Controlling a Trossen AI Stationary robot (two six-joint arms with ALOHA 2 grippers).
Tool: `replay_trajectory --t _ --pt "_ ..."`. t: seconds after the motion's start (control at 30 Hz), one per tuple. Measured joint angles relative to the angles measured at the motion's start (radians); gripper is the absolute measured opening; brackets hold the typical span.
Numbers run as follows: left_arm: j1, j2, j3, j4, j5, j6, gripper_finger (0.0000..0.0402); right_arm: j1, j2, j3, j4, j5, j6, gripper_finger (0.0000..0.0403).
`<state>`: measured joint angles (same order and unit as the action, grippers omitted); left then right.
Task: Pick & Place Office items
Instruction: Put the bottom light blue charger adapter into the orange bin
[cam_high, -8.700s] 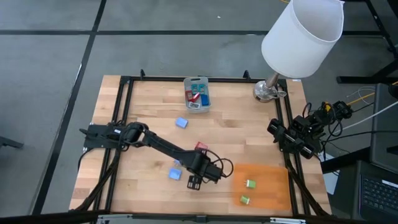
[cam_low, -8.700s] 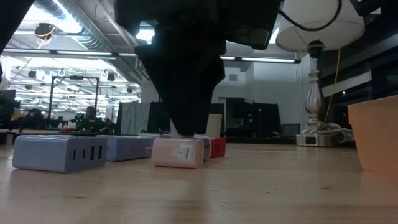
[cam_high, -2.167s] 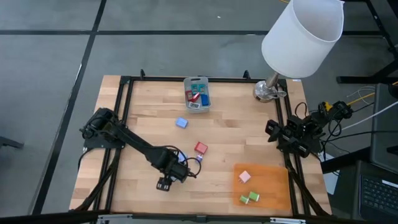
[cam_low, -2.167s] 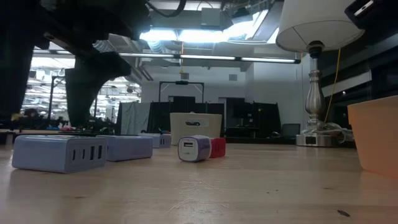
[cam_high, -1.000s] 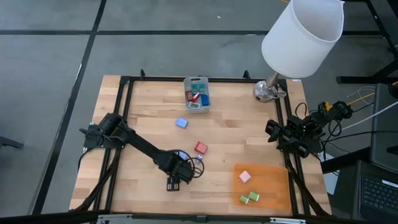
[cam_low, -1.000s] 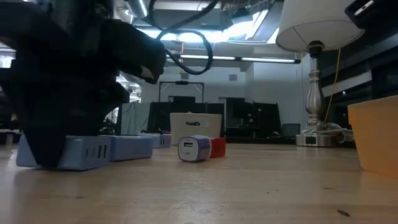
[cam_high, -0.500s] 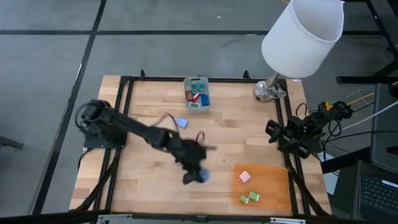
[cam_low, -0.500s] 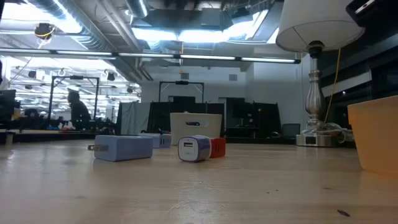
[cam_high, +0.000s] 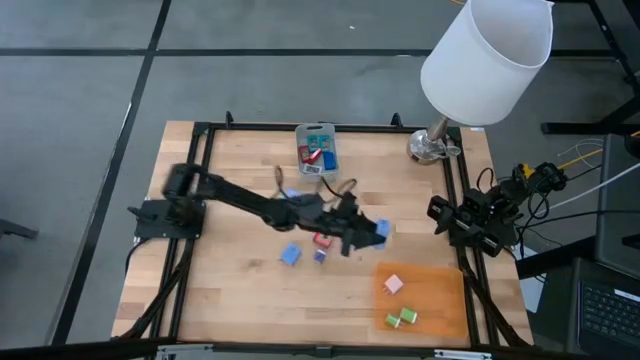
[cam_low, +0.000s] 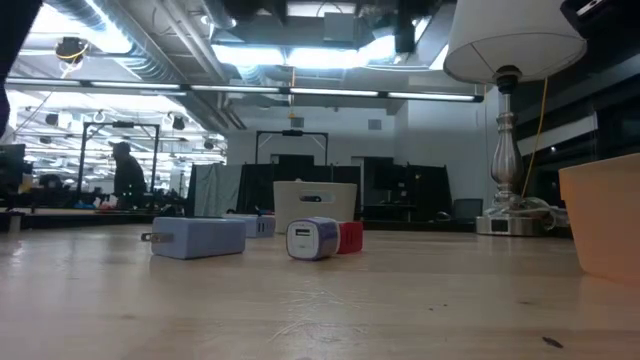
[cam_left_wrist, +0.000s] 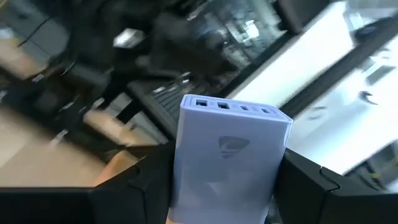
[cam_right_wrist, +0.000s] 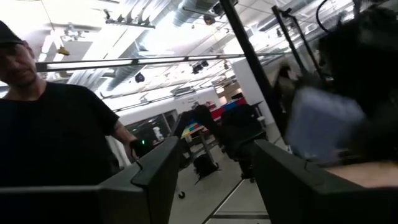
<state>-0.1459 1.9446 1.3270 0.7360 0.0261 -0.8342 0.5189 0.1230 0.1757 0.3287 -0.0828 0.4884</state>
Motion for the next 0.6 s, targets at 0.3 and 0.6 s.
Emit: replay_trajectory --t 0.3,0.6 --pt "-0.017 0.353 0.362 -0.069 0.014 -0.027 0.0212 0.000 0.000 0.000 0.003 -0.061 0.051 0.0200" --pt "-0.029 0.586 0.823 -0.451 0.147 0.058 0.0212 0.000 0.000 0.000 0.003 -0.123 0.103 0.0200"
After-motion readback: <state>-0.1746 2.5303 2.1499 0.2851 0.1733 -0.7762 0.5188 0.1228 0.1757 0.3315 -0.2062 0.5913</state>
